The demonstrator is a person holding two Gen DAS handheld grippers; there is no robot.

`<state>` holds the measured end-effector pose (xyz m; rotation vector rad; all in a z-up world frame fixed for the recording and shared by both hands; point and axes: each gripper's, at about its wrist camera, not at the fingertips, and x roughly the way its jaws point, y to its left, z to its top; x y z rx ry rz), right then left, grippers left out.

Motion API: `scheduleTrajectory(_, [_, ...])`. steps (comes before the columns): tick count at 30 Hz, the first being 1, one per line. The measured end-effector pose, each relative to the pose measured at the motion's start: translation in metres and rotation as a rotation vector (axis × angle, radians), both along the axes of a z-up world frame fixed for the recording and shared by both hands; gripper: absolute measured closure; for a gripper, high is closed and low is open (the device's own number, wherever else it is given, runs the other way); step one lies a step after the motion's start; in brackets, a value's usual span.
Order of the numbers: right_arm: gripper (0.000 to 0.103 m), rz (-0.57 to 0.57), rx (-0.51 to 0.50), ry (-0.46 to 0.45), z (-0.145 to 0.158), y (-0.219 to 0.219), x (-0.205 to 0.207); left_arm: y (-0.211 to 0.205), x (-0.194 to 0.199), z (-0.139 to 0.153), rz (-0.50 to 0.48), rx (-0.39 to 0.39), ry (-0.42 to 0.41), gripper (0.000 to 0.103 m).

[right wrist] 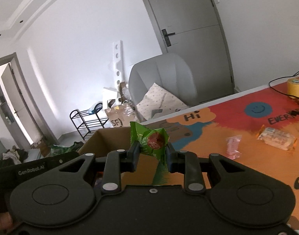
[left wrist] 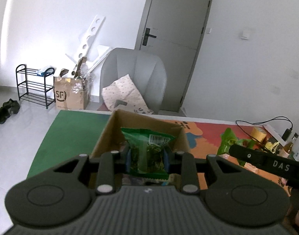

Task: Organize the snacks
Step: 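Lift the green packet and green-red snack toward the box with both grippers, then open both grippers to drop the snacks into the box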

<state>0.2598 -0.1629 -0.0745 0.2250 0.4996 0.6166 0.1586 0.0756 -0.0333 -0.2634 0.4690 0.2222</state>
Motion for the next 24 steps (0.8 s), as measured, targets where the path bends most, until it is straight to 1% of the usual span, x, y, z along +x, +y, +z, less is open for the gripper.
scheduleTrajectory(12, [0.077,0.056,-0.032,-0.009,0.004,0.032,-0.003,0.027,-0.006,-0.007,0.041,-0.043,0.018,0.072])
scheduleTrajectory(13, [0.077,0.061,-0.034,-0.009,0.005,0.034,-0.004,0.027,-0.007,-0.007,0.044,-0.047,0.02,0.069])
scheduleTrajectory(15, [0.077,0.075,-0.039,-0.01,0.005,0.04,-0.007,0.03,-0.01,-0.006,0.048,-0.053,0.018,0.067])
scheduleTrajectory(17, [0.077,0.087,-0.043,-0.011,0.006,0.046,-0.009,0.033,-0.014,-0.004,0.057,-0.059,0.014,0.062])
scheduleTrajectory(19, [0.077,0.098,-0.048,-0.013,0.006,0.051,-0.011,0.037,-0.017,-0.003,0.061,-0.07,0.005,0.054])
scheduleTrajectory(24, [0.077,0.124,-0.056,-0.013,0.008,0.065,-0.014,0.044,-0.027,0.001,0.08,-0.081,-0.016,0.051])
